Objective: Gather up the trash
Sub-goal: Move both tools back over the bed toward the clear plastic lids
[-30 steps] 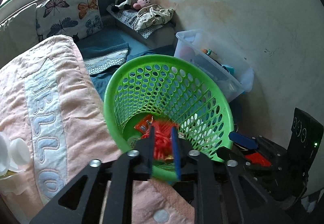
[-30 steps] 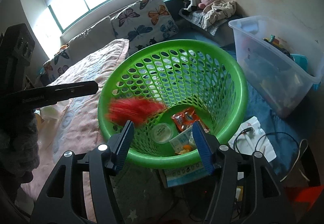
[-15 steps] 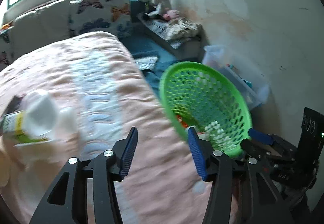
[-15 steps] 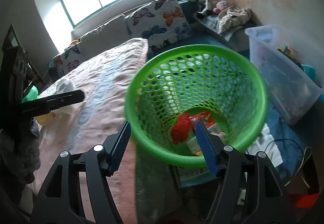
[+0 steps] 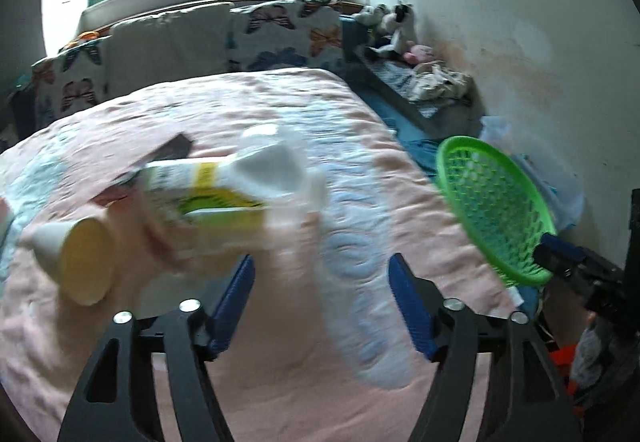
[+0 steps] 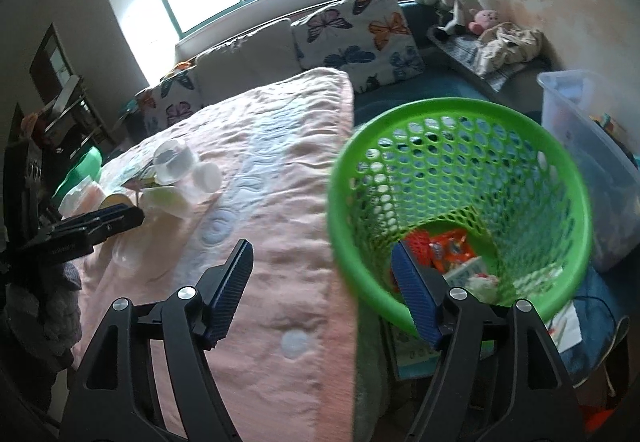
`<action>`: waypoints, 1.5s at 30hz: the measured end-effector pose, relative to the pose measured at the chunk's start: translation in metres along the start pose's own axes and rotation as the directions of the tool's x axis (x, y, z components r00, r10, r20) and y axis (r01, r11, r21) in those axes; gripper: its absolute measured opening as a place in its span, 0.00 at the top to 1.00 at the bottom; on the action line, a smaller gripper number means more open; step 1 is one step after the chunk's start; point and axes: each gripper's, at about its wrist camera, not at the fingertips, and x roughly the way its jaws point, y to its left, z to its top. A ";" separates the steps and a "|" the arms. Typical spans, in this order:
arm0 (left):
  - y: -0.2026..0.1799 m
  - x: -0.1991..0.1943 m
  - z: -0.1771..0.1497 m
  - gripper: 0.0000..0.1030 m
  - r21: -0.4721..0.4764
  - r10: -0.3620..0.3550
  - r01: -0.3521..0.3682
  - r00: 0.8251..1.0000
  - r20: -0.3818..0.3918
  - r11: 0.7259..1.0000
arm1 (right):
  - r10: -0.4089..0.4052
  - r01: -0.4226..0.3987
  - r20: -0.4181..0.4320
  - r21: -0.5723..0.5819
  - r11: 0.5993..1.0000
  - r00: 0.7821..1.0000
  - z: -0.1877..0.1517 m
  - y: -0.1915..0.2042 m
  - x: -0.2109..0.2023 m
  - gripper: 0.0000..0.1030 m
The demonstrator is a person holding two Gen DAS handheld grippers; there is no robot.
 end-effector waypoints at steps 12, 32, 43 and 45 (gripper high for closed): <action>0.068 -0.005 -0.031 0.17 -0.090 0.118 -0.121 0.992 -0.037 0.989 | 0.071 -0.072 -0.031 -0.038 0.997 0.997 0.004 0.033 0.021 0.29; 0.085 0.021 -0.035 0.11 -0.082 0.171 -0.177 0.982 -0.075 0.981 | 0.106 -0.113 -0.074 -0.091 0.989 0.992 0.004 0.065 0.039 0.27; 0.089 0.030 -0.036 0.11 -0.084 0.163 -0.171 0.982 -0.096 0.982 | 0.122 -0.131 -0.084 -0.102 0.986 0.989 0.004 0.073 0.042 0.27; 0.088 0.031 -0.036 0.13 -0.080 0.166 -0.174 0.982 -0.091 0.982 | 0.122 -0.131 -0.086 -0.109 0.985 0.989 0.004 0.075 0.043 0.27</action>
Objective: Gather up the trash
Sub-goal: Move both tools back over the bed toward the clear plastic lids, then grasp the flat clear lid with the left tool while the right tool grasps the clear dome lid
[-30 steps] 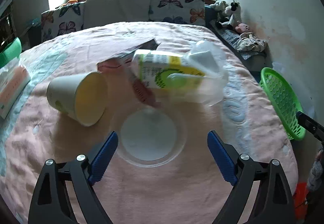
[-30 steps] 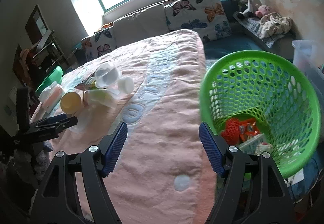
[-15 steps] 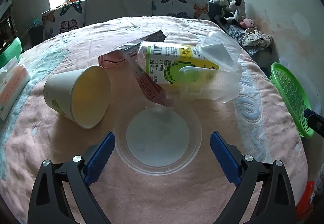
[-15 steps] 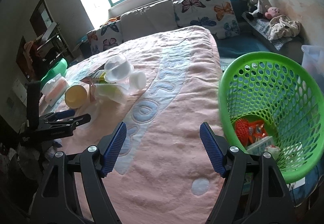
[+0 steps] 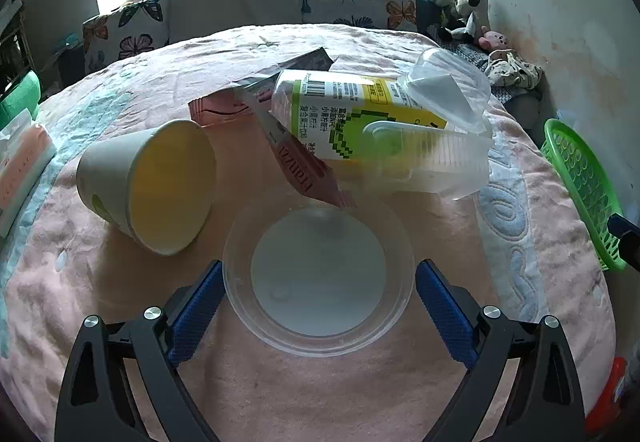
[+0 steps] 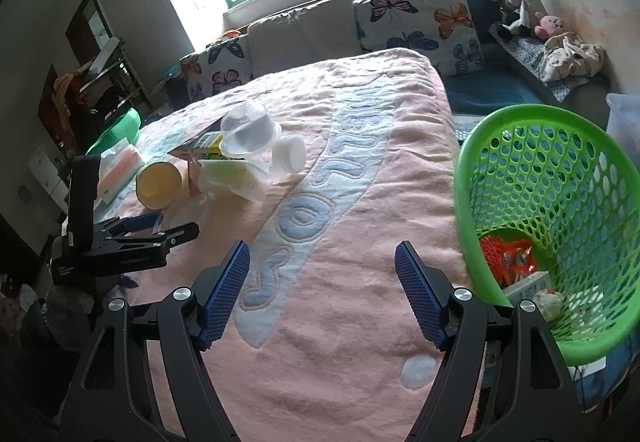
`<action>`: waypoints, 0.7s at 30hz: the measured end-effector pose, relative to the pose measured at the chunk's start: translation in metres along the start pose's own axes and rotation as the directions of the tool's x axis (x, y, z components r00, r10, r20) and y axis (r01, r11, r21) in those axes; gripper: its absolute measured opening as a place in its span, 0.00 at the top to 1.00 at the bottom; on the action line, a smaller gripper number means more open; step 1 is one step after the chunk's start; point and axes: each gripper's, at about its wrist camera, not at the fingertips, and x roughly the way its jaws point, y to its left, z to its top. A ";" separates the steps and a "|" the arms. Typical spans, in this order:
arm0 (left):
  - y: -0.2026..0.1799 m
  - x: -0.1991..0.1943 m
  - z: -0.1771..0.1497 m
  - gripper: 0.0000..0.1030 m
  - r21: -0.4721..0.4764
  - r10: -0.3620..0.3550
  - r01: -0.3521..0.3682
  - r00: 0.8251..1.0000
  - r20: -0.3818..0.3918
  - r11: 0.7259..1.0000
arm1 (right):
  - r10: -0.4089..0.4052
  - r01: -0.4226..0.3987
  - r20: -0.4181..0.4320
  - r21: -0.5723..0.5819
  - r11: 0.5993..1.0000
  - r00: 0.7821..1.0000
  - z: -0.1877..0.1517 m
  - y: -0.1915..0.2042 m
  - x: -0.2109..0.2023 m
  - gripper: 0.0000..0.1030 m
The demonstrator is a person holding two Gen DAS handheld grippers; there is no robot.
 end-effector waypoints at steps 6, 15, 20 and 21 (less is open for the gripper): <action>-0.001 -0.009 -0.004 0.14 0.003 -0.012 0.012 1.000 0.019 1.000 | 0.008 -0.008 -0.004 -0.017 1.000 1.000 0.003 0.007 0.003 0.27; 0.002 -0.039 -0.014 0.14 -0.008 -0.052 0.052 0.997 0.052 0.999 | 0.039 -0.040 -0.012 -0.050 0.998 0.999 0.014 0.024 0.015 0.27; 0.009 -0.055 -0.021 0.14 -0.024 -0.060 0.062 0.996 0.065 0.998 | 0.058 -0.059 -0.007 -0.071 0.996 0.998 0.030 0.037 0.028 0.27; 0.010 -0.057 -0.022 0.14 -0.022 -0.059 0.060 0.996 0.068 0.998 | 0.063 -0.063 -0.004 -0.078 0.995 0.998 0.035 0.041 0.031 0.27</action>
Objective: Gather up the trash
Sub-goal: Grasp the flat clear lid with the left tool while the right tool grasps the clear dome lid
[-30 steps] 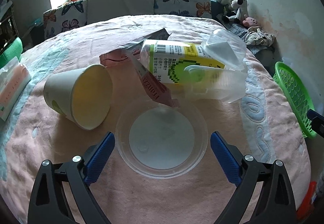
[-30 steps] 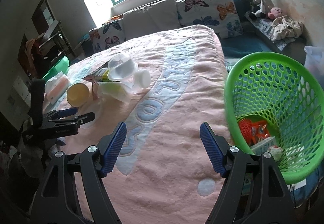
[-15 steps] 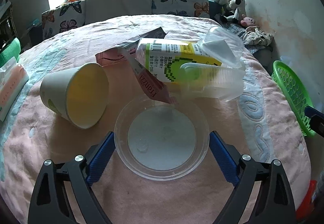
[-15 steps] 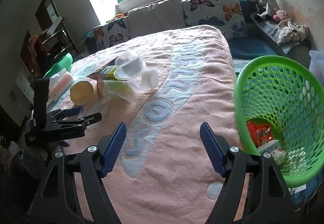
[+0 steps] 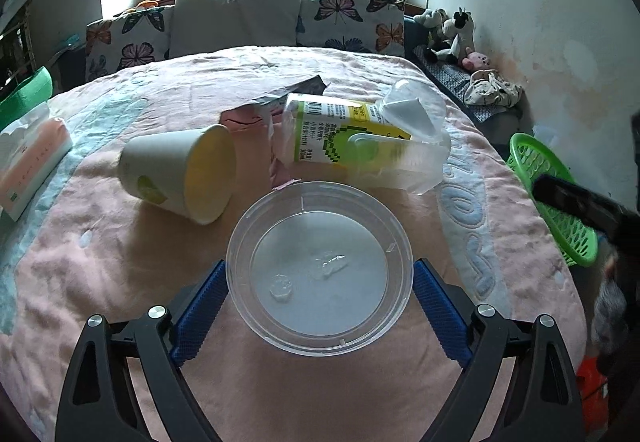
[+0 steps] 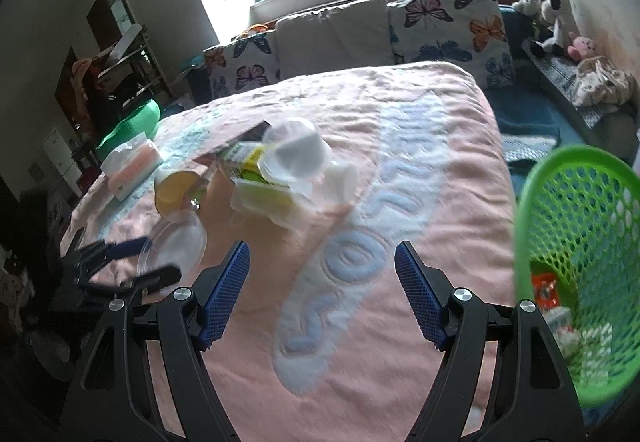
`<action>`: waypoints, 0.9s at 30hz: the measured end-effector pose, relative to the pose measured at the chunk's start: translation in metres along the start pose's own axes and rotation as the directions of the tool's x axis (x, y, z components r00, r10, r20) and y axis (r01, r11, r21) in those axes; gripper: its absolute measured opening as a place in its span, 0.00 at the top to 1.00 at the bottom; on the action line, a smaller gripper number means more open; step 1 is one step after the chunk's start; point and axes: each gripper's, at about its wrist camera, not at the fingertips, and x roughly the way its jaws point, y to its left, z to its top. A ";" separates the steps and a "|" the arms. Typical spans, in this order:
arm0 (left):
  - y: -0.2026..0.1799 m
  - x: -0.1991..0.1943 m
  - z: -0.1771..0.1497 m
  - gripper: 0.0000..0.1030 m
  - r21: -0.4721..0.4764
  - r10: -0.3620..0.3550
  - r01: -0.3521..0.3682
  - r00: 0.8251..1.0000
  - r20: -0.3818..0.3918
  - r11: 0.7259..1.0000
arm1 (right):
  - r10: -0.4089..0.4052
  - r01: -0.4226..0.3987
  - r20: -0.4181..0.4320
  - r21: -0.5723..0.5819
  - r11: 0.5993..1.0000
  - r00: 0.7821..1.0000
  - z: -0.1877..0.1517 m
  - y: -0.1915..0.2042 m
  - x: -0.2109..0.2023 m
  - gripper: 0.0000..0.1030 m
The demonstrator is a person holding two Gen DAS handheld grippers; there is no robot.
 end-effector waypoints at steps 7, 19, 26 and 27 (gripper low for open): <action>0.011 -0.015 -0.002 0.14 -0.027 -0.010 0.010 1.000 0.015 1.000 | 0.022 -0.021 0.020 -0.059 0.998 1.000 0.029 0.018 0.025 0.27; 0.030 -0.023 -0.005 0.14 -0.065 -0.011 0.012 1.000 0.021 0.998 | 0.015 -0.014 0.012 -0.095 0.995 1.000 0.060 0.025 0.064 0.32; 0.035 -0.024 -0.006 0.14 -0.071 -0.010 0.012 1.000 0.024 0.997 | 0.004 -0.004 -0.004 -0.120 0.993 1.000 0.065 0.032 0.078 0.35; 0.034 -0.025 -0.006 0.14 -0.072 -0.010 0.012 1.000 0.023 0.997 | 0.000 0.000 -0.006 -0.122 0.993 1.000 0.066 0.032 0.080 0.35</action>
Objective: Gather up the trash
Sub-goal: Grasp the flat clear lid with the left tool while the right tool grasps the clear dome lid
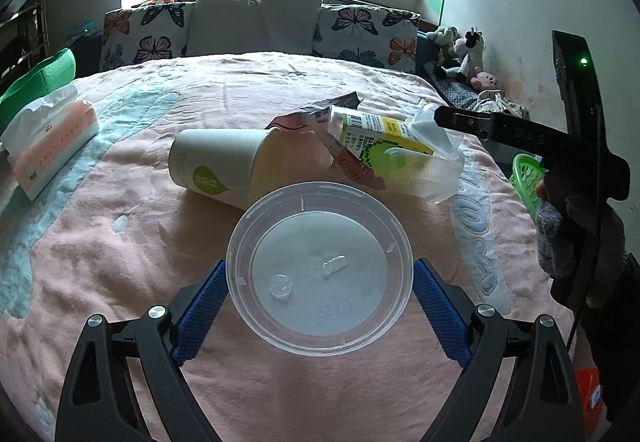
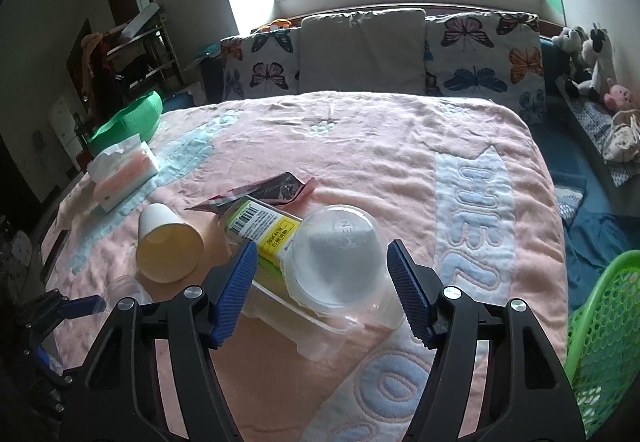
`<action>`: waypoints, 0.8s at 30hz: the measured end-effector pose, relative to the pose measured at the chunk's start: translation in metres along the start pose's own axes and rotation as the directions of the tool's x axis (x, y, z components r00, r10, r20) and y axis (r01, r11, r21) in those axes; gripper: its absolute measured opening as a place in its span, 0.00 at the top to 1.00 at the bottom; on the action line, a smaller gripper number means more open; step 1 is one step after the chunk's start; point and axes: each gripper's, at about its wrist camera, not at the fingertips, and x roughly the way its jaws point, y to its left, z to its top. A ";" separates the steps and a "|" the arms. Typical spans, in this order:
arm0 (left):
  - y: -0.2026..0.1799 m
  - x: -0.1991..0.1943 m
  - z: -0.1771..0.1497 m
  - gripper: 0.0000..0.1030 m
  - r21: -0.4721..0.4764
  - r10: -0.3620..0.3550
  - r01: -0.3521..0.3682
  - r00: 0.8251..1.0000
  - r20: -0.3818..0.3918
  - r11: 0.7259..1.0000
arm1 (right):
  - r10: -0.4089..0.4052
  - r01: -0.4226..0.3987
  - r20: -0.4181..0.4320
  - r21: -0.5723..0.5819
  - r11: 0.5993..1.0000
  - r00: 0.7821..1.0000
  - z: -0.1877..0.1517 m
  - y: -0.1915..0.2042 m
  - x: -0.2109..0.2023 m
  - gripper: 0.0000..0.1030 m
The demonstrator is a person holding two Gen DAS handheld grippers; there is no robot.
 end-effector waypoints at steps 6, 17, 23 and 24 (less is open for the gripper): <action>0.001 0.001 0.000 0.14 -0.004 -0.003 0.003 1.000 -0.002 1.000 | -0.015 0.015 -0.021 0.006 1.000 1.000 0.000 -0.004 0.010 0.38; 0.000 0.004 0.001 0.14 -0.004 -0.013 0.013 1.000 -0.010 1.000 | -0.014 0.014 -0.022 0.007 1.000 1.000 -0.002 -0.007 0.011 0.49; -0.003 0.004 0.001 0.14 0.001 -0.018 0.018 1.000 -0.010 1.000 | -0.019 0.019 -0.023 0.002 1.000 1.000 -0.003 -0.007 0.011 0.49; -0.003 0.004 0.000 0.14 0.002 -0.017 0.017 1.000 -0.010 1.000 | -0.019 0.019 -0.023 0.000 1.000 1.000 -0.003 -0.007 0.012 0.49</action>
